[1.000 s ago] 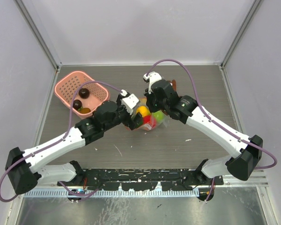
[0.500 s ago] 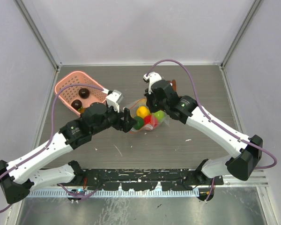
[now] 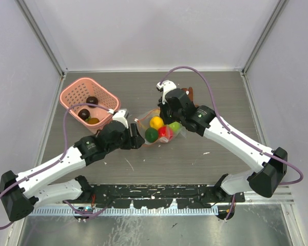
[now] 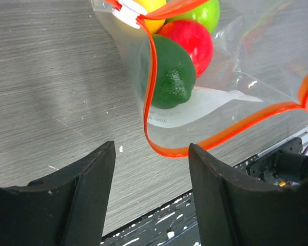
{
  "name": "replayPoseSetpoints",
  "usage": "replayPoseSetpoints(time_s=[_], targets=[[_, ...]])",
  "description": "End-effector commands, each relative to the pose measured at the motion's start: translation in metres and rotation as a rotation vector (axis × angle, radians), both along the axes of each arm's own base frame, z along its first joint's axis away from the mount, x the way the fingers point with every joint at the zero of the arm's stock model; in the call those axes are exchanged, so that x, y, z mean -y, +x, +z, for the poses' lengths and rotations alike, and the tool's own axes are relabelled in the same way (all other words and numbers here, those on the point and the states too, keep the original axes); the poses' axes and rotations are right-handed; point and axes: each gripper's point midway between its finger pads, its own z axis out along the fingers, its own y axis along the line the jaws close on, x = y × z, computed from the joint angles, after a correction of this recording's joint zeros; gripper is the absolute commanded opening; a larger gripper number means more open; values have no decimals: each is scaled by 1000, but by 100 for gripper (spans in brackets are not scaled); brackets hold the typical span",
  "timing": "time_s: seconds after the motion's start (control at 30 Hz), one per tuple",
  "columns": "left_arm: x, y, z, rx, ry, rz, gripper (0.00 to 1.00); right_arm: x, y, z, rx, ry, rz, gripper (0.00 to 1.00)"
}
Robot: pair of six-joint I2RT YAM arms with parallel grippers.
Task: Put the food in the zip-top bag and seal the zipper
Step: Place the fake fruit in the zipper food storage bag.
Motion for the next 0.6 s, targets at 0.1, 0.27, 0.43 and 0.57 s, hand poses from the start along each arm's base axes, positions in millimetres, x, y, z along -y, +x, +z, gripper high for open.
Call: replayPoseSetpoints(time_s=[0.1, 0.27, 0.43, 0.57], targets=[[26, 10, -1, -44, -120, 40, 48, -3, 3, 27, 66, 81, -4, 0], [35, 9, -7, -85, -151, 35, 26, -3, 3, 28, 66, 82, -4, 0], [35, 9, 13, -55, -206, 38, 4, 1, 4, 28, 75, 69, -18, 0], [37, 8, 44, -17, -248, 17, 0, 7, 7, 27, 81, 40, -44, 0]])
